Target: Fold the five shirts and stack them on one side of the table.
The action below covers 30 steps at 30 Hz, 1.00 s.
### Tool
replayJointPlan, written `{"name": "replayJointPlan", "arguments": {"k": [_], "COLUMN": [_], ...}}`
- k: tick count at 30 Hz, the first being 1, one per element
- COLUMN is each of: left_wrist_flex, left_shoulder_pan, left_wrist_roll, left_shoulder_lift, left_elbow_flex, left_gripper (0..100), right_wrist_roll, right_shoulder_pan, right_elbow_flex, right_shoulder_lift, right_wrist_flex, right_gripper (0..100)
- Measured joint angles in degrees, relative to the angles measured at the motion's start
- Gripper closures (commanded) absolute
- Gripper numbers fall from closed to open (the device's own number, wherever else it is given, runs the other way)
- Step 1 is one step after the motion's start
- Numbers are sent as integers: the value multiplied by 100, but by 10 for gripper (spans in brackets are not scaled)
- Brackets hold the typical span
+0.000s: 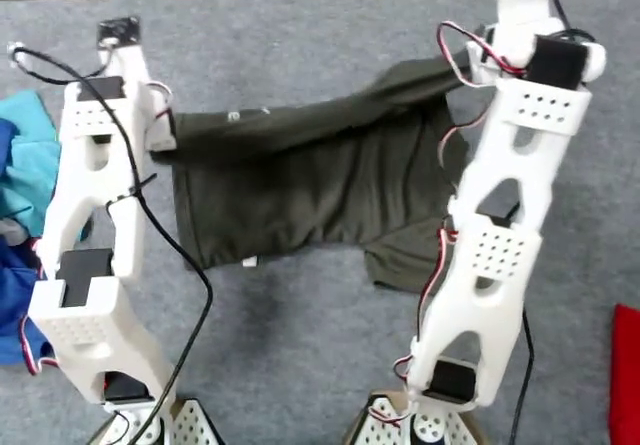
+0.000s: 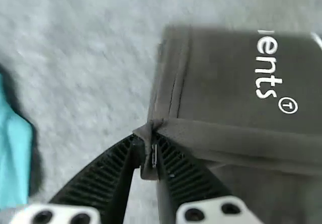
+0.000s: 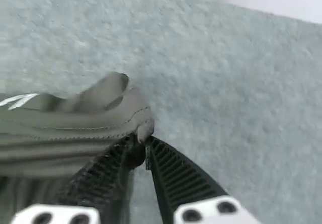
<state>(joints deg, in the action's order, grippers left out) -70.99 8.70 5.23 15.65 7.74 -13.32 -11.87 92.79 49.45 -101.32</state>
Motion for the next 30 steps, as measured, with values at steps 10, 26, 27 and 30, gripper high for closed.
{"name": "replayJointPlan", "arguments": {"k": [10,26,27,30], "left_wrist_flex": [-774,-800,-800,-800], "left_shoulder_pan": [-404,-70,-70,-185], "left_wrist_roll": [70,79,79,70], "left_shoulder_lift": [0,0,9,35], "left_elbow_flex": [0,0,0,0], "left_gripper": [981,981,981,981], "right_wrist_roll": [-431,-1565,-1582,-1873], "right_shoulder_pan": [-642,-862,-800,-501], "right_elbow_flex": [0,-1125,-1134,-1134], "right_shoulder_lift": [0,-9,-9,-26], "right_wrist_flex": [-18,-18,-18,-18], "right_gripper": [994,994,994,994]}}
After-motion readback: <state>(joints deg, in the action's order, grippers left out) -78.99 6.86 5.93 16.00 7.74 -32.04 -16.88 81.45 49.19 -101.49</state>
